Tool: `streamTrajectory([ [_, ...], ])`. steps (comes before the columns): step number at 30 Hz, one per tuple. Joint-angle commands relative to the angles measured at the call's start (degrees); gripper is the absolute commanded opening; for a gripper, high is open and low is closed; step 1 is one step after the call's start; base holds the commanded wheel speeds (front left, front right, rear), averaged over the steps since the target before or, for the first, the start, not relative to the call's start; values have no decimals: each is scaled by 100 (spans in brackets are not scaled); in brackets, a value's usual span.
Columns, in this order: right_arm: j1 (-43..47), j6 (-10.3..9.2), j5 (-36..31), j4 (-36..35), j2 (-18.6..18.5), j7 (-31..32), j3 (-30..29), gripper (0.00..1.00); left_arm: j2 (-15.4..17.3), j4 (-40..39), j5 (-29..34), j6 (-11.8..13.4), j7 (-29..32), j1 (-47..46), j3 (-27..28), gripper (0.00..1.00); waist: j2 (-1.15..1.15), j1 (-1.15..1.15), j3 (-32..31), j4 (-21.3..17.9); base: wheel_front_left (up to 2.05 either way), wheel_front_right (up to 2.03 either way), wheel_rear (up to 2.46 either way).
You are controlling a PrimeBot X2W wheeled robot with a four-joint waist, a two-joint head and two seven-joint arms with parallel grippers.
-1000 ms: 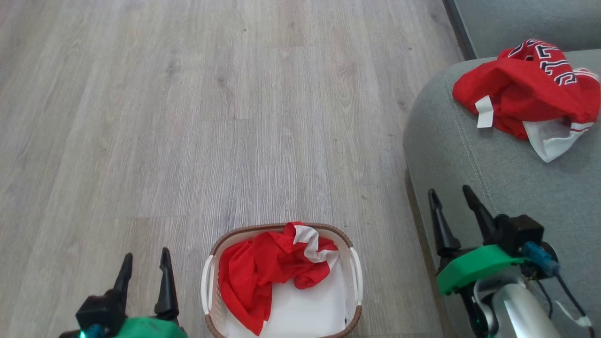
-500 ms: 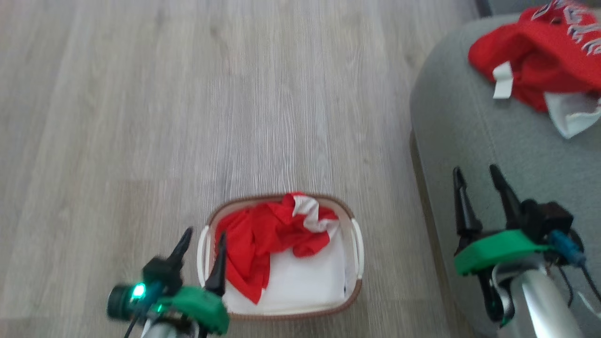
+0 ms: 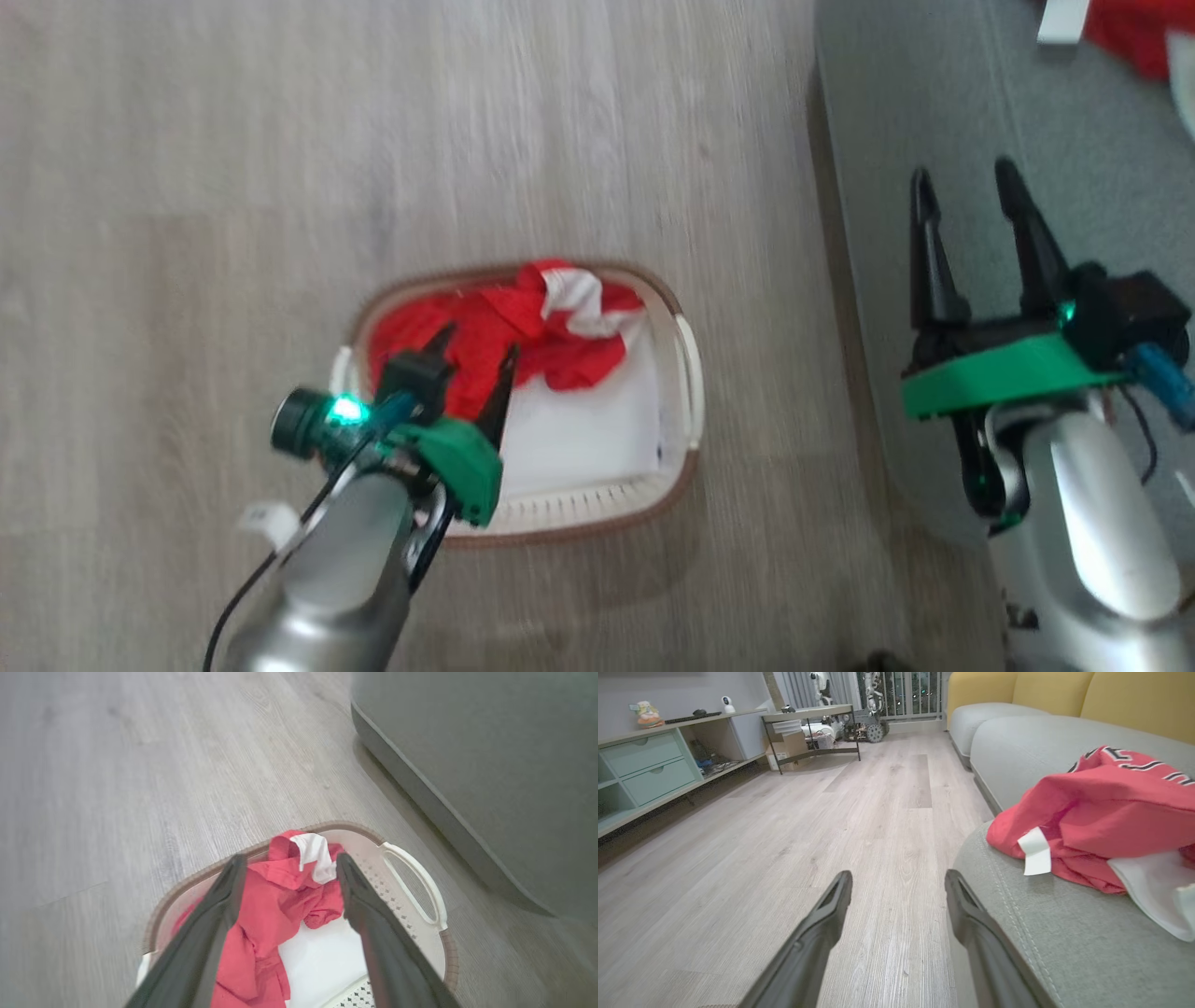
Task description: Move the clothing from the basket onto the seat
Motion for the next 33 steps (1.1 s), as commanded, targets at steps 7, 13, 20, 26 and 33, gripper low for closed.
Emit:
streamTrajectory([
  [7, -475, -1, 135, -415, 23, -36, 307, 100, 29, 751, -127, -31, -70, -1010, -603, 100, 0, 0, 1284, -580, 0, 0, 0],
  [13, -704, -1, 240, -562, 23, -36, 464, 100, 29, 1409, -209, 81, -65, -1477, -708, 100, 0, 0, 1696, -769, 0, 0, 0],
  [20, -941, -1, 283, -718, 23, -36, 634, 100, 28, 2032, -276, 208, -68, -2039, -695, 100, 0, 0, 2122, -844, 0, 0, 0],
  [26, -1079, -1, 336, -792, 23, -36, 727, 100, 28, 2231, -364, 344, -70, -2382, -633, 100, 0, 0, 2344, -865, 0, 0, 0],
  [33, -1108, -1, 311, -764, 23, -36, 706, 100, 28, 2065, -500, 242, -70, -2470, -705, 0, 0, 0, 2364, -867, 0, 0, 0],
])
